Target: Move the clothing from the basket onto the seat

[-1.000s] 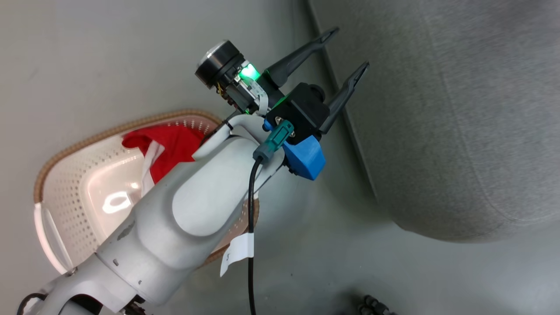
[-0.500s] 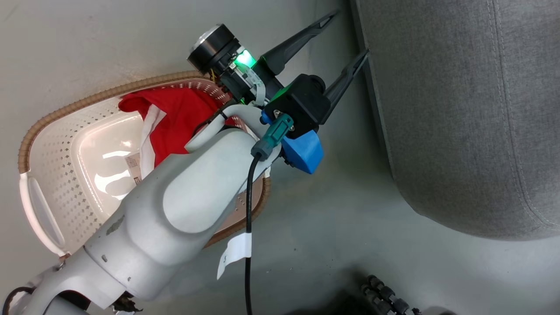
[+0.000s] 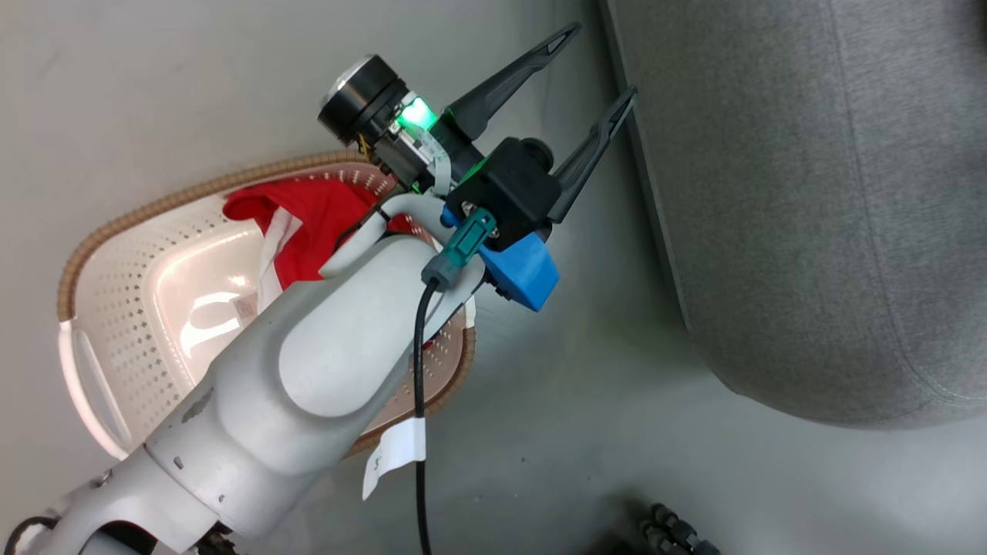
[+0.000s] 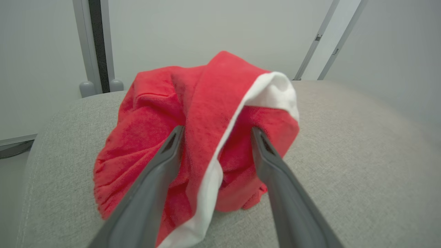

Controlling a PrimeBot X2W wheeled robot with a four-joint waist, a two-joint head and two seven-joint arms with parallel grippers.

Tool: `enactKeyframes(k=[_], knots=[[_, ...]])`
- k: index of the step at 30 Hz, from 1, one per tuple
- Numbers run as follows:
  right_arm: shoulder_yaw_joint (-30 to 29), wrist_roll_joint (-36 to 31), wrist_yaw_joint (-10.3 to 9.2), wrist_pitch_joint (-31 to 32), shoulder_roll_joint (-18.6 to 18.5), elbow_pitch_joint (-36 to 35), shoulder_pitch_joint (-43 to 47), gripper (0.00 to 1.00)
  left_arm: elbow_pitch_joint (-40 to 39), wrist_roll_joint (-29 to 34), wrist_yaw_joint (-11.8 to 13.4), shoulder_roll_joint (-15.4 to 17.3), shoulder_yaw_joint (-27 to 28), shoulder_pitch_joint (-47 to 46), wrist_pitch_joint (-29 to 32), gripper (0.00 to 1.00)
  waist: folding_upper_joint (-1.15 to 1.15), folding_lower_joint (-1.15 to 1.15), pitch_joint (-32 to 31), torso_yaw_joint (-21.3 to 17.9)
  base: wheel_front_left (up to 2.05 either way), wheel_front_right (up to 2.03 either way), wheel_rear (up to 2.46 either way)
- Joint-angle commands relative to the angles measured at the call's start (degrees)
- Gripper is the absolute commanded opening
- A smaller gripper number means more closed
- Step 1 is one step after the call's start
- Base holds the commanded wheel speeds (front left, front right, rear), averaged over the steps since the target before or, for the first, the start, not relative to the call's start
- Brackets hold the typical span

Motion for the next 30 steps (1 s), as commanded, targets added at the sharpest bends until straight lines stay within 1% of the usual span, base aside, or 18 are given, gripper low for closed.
enactKeyframes(k=[1, 6, 9, 13, 15, 21, 24, 30], knots=[[0.21, -0.01, 0.01, 0.01, 0.69, -1.50, 2.45, 1.00, 0.32, -0.50, 0.43, -0.06, 0.44, 0.64, -0.66, 1.00, 0.00, 0.00, -1.81, 0.04, 0.00, 0.00, 0.00], [0.52, 0.06, 0.01, 0.00, 1.71, -9.45, 9.65, 1.00, 1.38, -1.97, 1.21, -0.57, 1.34, 2.77, -2.42, 1.00, 0.00, 0.00, -6.08, 0.59, 0.00, 0.00, 0.00], [1.75, -0.66, 0.01, -0.01, 2.41, -14.36, 12.68, 1.00, 1.93, -3.13, 1.97, -0.30, 2.73, 4.43, -3.23, 1.00, 0.00, 0.00, -9.12, 0.90, 0.00, 0.00, 0.00], [5.22, -0.96, 0.01, 0.01, 3.89, -20.35, 16.17, 1.00, 1.66, -4.93, 3.55, 0.48, 5.66, 7.74, -3.78, 1.00, 0.00, 0.00, -13.51, 1.26, 0.00, 0.00, 0.00], [7.59, -1.12, 0.00, 0.01, 4.55, -22.74, 17.62, 1.00, 0.13, -5.22, 4.31, 0.86, 7.75, 9.52, -3.78, 1.00, 0.00, 0.00, -15.67, 1.78, 0.00, 0.00, 0.00], [15.04, -0.86, 0.00, 0.01, 5.97, -25.96, 21.62, 1.00, -4.88, -4.97, 6.11, 2.47, 14.81, 17.41, -3.76, 1.00, 0.00, 0.00, -21.76, 3.82, 0.00, 0.00, 0.00], [18.20, -0.94, 0.00, 0.01, 6.87, -26.69, 23.60, 1.00, -7.24, -5.06, 6.39, 2.48, 18.88, 21.86, -3.76, 1.00, 0.00, 0.00, -24.61, 5.10, 0.00, 0.00, 0.00], [22.76, -0.78, 0.01, 0.01, 7.97, -26.77, 26.88, 1.00, -11.38, -2.97, 6.58, 2.14, 27.46, 29.41, -3.76, 1.00, 0.00, 0.00, -29.02, 7.93, 0.00, 0.00, 0.00]])
